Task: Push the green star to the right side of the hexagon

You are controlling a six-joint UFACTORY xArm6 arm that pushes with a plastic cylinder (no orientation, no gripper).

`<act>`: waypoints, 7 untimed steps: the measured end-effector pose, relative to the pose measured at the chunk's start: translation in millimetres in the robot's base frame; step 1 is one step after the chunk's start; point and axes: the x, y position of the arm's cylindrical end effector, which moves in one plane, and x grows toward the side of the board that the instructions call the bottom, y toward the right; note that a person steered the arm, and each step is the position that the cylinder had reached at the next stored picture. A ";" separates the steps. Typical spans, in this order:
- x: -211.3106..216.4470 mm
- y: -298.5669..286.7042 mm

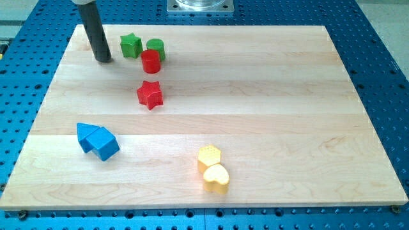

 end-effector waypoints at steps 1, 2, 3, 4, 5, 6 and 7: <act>-32.6 24.0; -32.5 34.8; 18.9 116.9; 63.6 196.5; 128.5 232.3; 190.1 283.2; 170.1 245.4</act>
